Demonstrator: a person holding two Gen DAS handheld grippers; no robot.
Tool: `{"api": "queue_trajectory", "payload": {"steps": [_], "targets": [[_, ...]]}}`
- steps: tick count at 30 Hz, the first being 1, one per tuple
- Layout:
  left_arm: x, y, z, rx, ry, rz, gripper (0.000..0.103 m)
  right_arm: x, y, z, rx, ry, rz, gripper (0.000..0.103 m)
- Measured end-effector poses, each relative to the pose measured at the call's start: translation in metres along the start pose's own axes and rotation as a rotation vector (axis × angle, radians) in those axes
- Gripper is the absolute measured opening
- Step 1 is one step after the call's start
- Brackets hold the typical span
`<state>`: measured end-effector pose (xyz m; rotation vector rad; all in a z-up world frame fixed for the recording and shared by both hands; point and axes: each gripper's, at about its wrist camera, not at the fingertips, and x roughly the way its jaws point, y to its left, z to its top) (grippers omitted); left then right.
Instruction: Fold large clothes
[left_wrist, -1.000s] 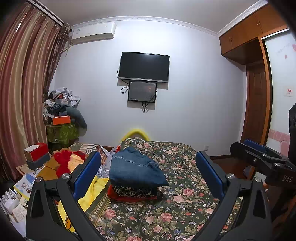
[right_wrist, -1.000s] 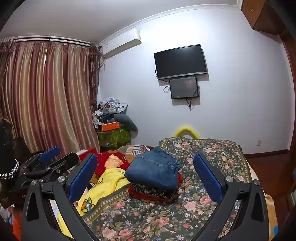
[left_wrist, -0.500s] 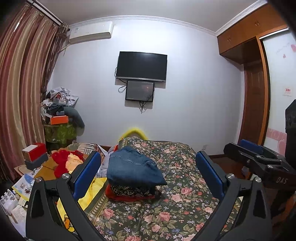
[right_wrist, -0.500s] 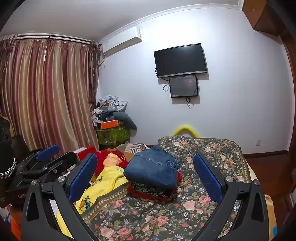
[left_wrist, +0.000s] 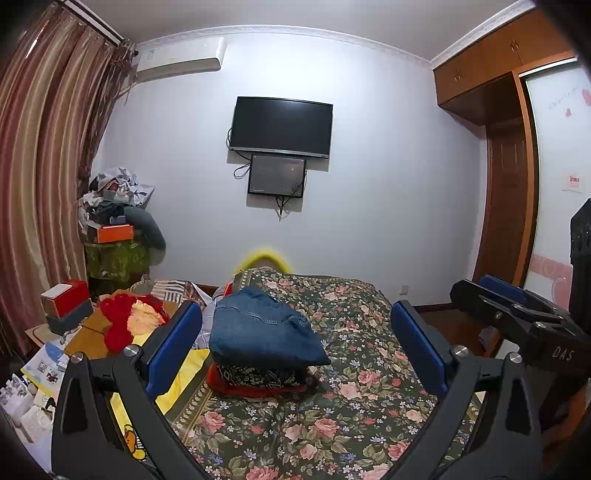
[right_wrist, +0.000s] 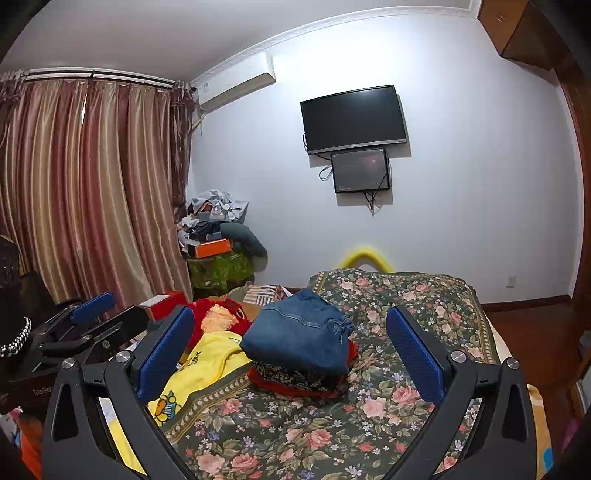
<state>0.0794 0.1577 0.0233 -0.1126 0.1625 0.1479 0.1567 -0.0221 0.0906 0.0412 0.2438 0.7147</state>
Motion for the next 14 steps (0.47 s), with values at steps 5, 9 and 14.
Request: {"api": "queue_trajectory", "payload": {"steps": [5,9,14], "targets": [[-0.0012,-0.0028,-0.0015,0.016,-0.007,0.0,0.103,0.0001,0.0003,-0.0012,-0.003,0.0,-0.006,0.103],[-0.0013,-0.0054,-0.0025,0.023,-0.01,-0.003,0.103,0.0006,0.0006,-0.0007,-0.005,0.001,-0.006,0.103],[-0.0018,-0.0025,-0.0025,0.008,-0.007,-0.006,0.103,0.0011,0.0004,0.0001,-0.006,0.003,-0.006,0.103]]}}
